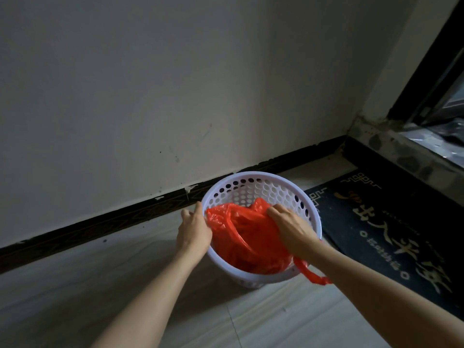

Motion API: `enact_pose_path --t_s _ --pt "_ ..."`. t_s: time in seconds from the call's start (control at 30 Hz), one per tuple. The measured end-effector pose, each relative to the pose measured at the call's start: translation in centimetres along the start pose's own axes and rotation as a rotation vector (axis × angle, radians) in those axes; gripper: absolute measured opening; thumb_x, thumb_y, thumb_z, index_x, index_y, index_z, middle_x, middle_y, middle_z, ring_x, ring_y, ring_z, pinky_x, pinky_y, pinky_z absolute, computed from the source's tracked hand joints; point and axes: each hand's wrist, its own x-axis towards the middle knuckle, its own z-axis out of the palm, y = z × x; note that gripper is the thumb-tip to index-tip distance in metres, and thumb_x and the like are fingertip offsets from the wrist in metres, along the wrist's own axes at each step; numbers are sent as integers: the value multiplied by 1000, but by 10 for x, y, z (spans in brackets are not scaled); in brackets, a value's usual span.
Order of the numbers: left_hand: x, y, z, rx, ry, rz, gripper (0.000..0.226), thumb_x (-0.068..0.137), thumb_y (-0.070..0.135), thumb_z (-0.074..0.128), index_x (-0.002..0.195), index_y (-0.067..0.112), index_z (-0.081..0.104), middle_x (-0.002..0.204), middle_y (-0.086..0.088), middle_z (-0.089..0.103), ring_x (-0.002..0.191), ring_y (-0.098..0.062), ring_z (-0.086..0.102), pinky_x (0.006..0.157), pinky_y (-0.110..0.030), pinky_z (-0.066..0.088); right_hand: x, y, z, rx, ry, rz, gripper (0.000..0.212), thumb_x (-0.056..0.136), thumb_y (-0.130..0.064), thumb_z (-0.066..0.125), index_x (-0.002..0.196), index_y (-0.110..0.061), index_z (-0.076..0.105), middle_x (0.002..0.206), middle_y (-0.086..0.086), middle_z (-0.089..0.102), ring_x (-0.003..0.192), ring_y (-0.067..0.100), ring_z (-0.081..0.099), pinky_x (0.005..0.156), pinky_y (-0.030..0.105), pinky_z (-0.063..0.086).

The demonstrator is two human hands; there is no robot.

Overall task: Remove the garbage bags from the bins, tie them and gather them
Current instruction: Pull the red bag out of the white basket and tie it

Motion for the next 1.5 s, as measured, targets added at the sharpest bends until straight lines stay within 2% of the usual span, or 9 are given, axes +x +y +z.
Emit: enact_pose_path --t_s 0.17,0.23,0.3,0.63,0.73,0.97,1.27,1.43,1.5 --pt "-1 4 11 -144 76 -152 34 96 39 33 115 15 46 96 -9 50 69 -21 46 57 -29 30 14 -4 -19 459 324 123 48 78 11 38 112 -13 61 101 6 64 95 16 60 83 31 52" --pt "0 0 11 -138 44 -64 31 95 29 37 122 15 46 111 -16 53 88 -31 55 68 -30 37 23 -13 -35 661 457 212 44 69 14 37 93 -13 63 72 -5 63 70 5 60 61 14 49" --pt "2 -3 6 -100 24 1 35 95 24 36 129 20 44 124 -18 48 104 -36 55 75 -33 40 31 -18 -51 741 518 283 38 67 13 36 82 -14 58 63 -10 55 66 14 56 54 21 44" --pt "26 15 -96 -581 410 257 45 96 28 42 137 12 37 138 -14 40 127 -25 42 108 -44 36 56 -105 -133 817 668 -56 32 68 16 39 77 -13 48 78 10 52 76 22 49 69 37 39" --pt "19 7 -144 -667 503 377 55 91 49 37 137 19 39 135 2 41 126 -8 38 106 -28 31 55 -145 -149 829 671 -218 34 68 17 39 82 -11 52 83 8 52 80 22 49 70 31 38" --pt "-18 -65 -211 -903 429 383 92 64 87 34 132 26 44 134 11 48 123 3 43 95 1 32 59 -230 -119 797 468 -324 31 71 9 43 96 -3 56 95 6 48 93 27 50 67 20 29" --pt "-50 -159 -185 -710 167 133 99 70 45 73 146 21 15 153 5 25 138 -3 24 115 -33 23 49 -284 20 581 -74 -144 19 77 1 50 93 5 60 103 28 62 99 39 57 76 35 38" --pt "-51 -193 -151 -700 253 -36 16 90 18 55 99 9 64 71 4 63 64 3 60 66 -14 47 30 -283 59 601 -334 -126 11 79 -5 59 88 -9 61 83 11 65 74 20 62 71 32 48" --pt "-52 -200 -142 -825 318 -147 30 95 21 46 67 16 57 55 2 58 49 -3 55 58 -24 42 27 -273 55 760 -407 -110 16 79 -5 65 87 -17 58 79 2 61 58 3 57 57 18 48"
